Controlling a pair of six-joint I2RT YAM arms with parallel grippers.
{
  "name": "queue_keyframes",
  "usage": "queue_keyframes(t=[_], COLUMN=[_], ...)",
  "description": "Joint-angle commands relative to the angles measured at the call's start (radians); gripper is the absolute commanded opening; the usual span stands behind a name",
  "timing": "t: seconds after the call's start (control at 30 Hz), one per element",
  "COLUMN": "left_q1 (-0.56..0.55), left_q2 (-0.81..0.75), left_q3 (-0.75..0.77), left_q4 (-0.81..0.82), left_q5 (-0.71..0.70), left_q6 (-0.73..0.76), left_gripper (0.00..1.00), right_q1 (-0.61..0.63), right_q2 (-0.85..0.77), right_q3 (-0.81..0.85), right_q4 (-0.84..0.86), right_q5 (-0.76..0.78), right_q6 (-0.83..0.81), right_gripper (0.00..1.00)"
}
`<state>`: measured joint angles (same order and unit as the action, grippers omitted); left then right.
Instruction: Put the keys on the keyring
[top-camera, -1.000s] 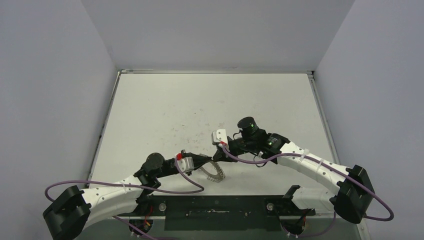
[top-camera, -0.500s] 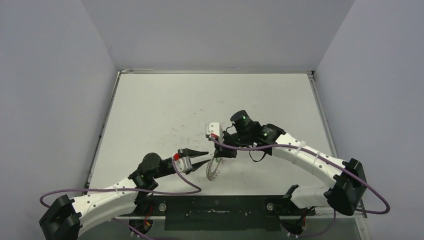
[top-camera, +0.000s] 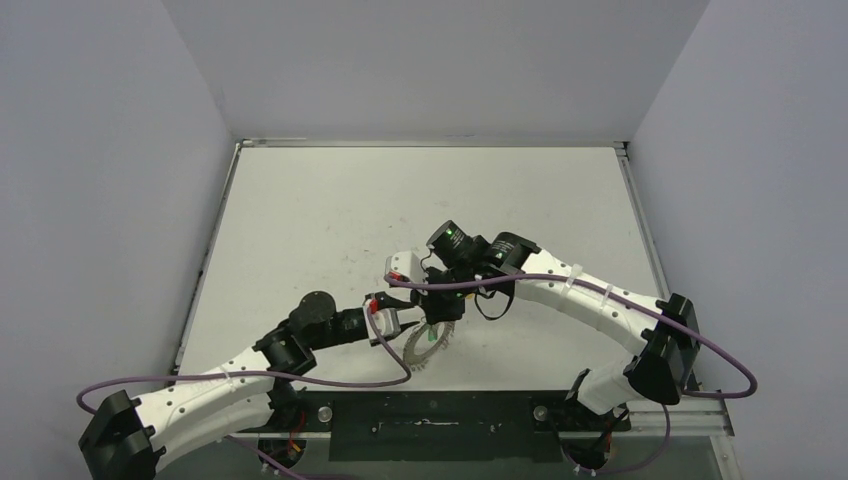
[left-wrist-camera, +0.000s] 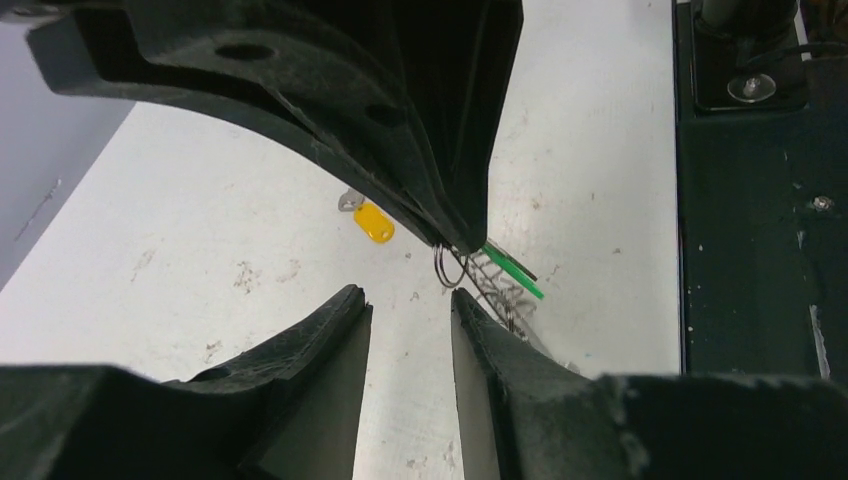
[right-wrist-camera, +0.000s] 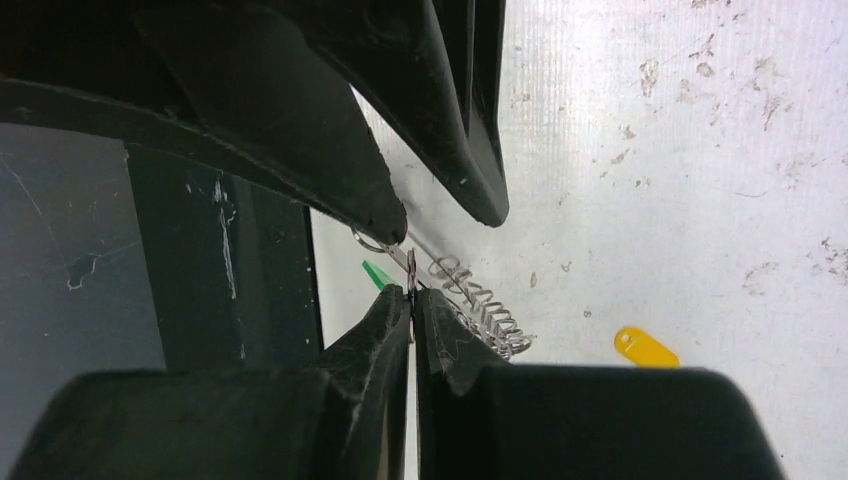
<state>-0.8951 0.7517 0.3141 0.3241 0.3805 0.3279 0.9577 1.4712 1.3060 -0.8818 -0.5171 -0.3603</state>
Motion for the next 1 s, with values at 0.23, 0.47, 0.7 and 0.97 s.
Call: queue_keyframes(t=[0.23, 0.47, 0.7, 0.97], left_q1=[-0.002, -0.002, -0.002, -0.002], left_q2=[0.07, 0.104, 0.154, 0.169], left_q3=[0.055, 0.033, 0.037, 0.039], left_q4=[0.033, 0.135, 0.176, 0.169], left_q5=[0.103, 0.128, 0.135, 0.14], left_q6=[0.025, -0.014, -0.029, -0.024], left_gripper=[0.33, 0.31, 0.23, 0.0], right_q1=[0.013, 0.016, 0.019, 0.021], right_q2=[-0.004, 0.003, 0.005, 0.003], right_q3=[0.049, 0.047, 0.044, 0.039], right_q4=[0.007, 0.015, 0.016, 0.024], right_q5=[-0.015, -0.021, -0.018, -0.005], right_q6=[0.012, 0.015, 0.017, 0.018], right_gripper=[0.0, 0.0, 0.0, 0.0])
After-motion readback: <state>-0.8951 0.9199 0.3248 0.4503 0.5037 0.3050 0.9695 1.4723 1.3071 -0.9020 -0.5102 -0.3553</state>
